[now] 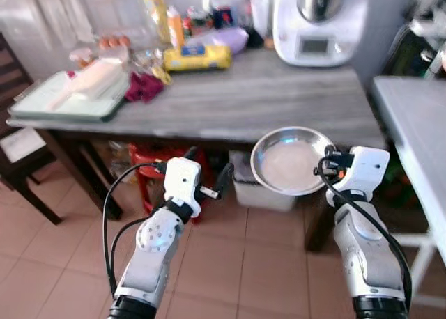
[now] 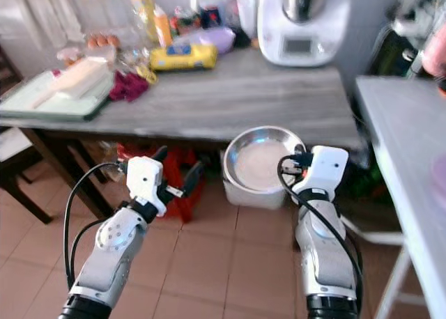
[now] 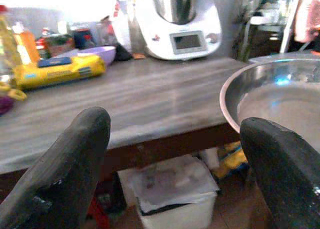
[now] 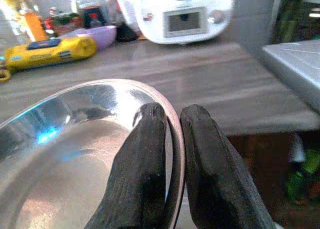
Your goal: Setting the table
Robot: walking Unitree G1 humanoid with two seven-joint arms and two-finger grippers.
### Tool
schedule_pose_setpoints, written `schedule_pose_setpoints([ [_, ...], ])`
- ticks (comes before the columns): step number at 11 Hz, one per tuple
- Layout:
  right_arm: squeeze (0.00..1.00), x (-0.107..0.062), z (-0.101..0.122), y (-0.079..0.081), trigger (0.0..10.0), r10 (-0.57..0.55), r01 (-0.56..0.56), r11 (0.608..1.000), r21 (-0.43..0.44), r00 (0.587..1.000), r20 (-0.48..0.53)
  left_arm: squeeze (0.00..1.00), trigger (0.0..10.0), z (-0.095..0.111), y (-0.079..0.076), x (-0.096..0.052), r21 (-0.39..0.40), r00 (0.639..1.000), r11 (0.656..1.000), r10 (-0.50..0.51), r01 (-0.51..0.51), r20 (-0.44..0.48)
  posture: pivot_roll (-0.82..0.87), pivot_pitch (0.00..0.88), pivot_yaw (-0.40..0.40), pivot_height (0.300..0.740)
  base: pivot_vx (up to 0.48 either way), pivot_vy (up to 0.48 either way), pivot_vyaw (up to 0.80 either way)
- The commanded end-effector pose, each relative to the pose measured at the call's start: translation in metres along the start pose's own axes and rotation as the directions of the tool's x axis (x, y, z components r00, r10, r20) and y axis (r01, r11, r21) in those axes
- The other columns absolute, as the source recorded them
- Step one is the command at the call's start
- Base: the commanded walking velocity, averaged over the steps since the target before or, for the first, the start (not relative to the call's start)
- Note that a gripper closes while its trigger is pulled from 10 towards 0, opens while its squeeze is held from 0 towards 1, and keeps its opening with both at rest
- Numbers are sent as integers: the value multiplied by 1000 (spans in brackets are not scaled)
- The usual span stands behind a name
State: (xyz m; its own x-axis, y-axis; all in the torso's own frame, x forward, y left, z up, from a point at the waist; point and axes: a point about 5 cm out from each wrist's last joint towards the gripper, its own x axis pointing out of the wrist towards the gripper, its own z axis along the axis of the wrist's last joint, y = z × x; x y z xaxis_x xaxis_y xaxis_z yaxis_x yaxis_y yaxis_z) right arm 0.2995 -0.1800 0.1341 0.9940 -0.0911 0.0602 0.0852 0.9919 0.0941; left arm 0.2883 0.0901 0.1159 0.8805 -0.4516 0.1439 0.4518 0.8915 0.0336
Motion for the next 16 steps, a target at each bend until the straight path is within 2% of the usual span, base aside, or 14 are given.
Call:
schedule_pose_setpoints([
  [1,0,1,4,9,10000,27,-28,1000,13,999,19,0,10000,-1,9,-4,16,1000,1000,25,-25,-6,-55,39,67,740,405,0,0],
  [5,0,4,7,7,10000,30,-30,1000,-4,999,26,0,10000,-1,10,-4,17,999,999,37,-37,-4,-55,33,59,740,405,0,0],
  [10,0,3,3,13,10000,61,-61,998,10,998,8,0,10000,-3,12,-5,19,999,999,47,-46,-10,-53,39,59,740,398,0,0],
  [13,0,4,3,12,10000,53,-53,998,16,999,5,0,10000,-5,13,-7,24,999,999,49,-49,-21,-54,43,63,740,380,0,454],
  [16,0,5,1,10,10000,45,-45,999,22,999,-1,0,10000,-5,14,-9,31,998,998,57,-56,-25,-49,45,63,740,345,0,0],
])
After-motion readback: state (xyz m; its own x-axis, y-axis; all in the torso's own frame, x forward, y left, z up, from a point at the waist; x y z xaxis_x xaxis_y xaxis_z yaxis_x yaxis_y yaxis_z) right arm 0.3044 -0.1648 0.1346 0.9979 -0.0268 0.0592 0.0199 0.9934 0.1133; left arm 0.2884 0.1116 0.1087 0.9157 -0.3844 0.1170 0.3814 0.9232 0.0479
